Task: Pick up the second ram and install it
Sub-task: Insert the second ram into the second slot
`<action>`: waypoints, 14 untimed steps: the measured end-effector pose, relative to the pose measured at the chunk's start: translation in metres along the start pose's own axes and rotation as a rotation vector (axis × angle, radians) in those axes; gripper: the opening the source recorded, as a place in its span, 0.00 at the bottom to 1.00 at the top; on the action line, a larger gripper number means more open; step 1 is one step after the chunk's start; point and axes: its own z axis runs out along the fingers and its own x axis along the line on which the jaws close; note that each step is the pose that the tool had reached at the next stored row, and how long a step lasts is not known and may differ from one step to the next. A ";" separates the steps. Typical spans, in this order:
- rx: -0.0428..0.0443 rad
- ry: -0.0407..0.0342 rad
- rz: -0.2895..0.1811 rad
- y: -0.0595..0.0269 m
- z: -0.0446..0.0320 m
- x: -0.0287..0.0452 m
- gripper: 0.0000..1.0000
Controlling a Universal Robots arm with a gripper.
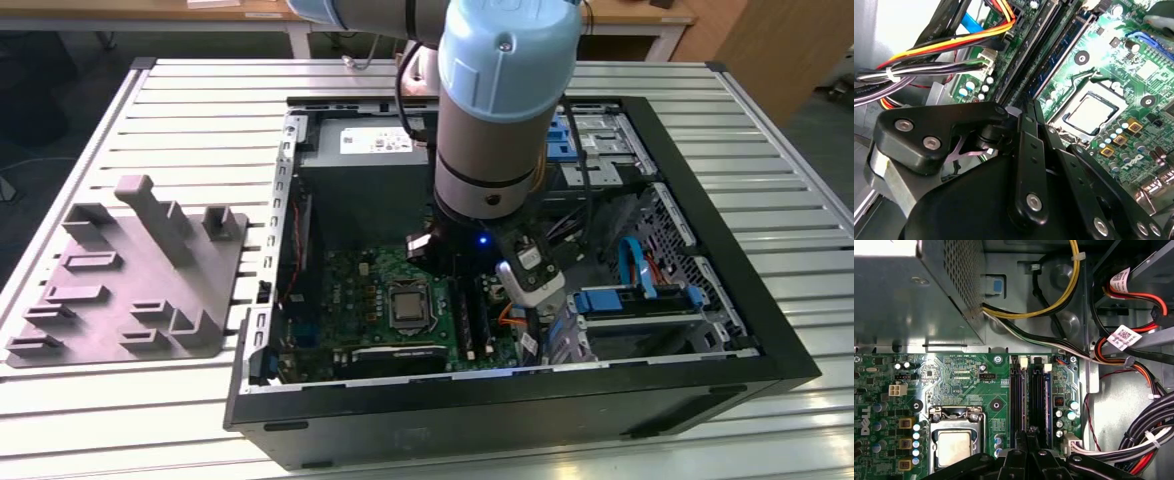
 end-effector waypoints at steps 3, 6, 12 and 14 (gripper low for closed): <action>-0.0001 0.0000 0.000 0.0000 0.0000 0.0000 0.11; -0.0006 -0.0003 0.000 0.0000 0.0003 0.0000 0.13; -0.0004 -0.0001 0.000 0.0004 -0.0038 -0.0002 0.19; 0.0000 0.0000 0.000 0.0009 -0.0108 -0.0004 0.19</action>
